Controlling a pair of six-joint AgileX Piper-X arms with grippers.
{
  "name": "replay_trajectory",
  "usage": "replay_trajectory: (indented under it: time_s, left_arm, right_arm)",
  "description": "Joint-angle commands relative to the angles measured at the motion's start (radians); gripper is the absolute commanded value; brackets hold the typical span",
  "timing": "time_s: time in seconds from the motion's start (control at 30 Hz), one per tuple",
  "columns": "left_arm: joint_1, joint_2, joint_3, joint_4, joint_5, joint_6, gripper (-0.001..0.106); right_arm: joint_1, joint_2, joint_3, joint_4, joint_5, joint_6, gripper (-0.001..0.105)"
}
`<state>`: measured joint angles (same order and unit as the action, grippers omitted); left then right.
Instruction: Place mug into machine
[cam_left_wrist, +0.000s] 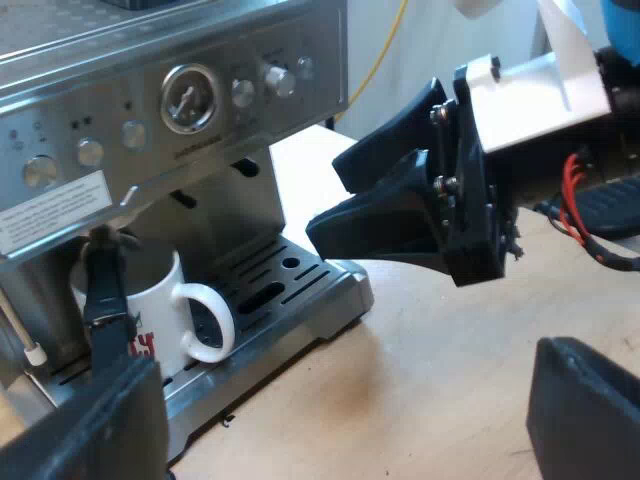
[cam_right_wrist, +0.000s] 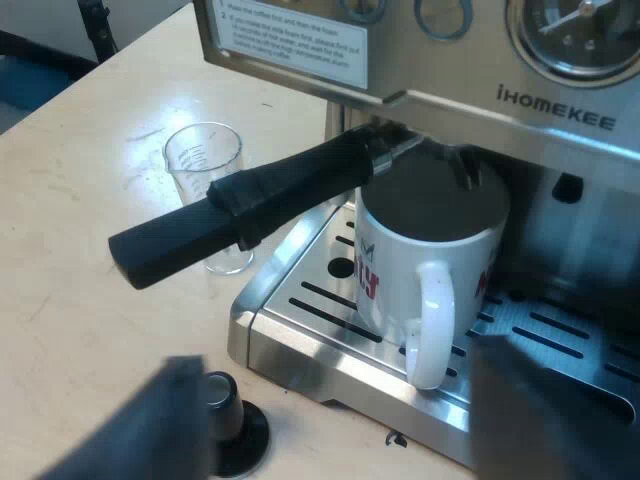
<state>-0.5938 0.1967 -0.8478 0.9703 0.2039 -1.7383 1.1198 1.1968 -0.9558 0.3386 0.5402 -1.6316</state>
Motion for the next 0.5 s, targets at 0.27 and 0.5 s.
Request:
replay_trajectory:
  time_s: [0.27, 0.5]
  left_arm:
    - [-0.005, 0.002, -0.008, -0.038, -0.053, 0.03, 0.074]
    - [-0.005, 0.038, -0.006, -0.112, -0.06, 0.03, 0.074]
  right_arm:
    - [0.001, 0.001, -0.011, -0.156, -0.005, -0.112, 0.0]
    - [0.001, 0.05, -0.011, -0.25, 0.003, -0.155, 0.0]
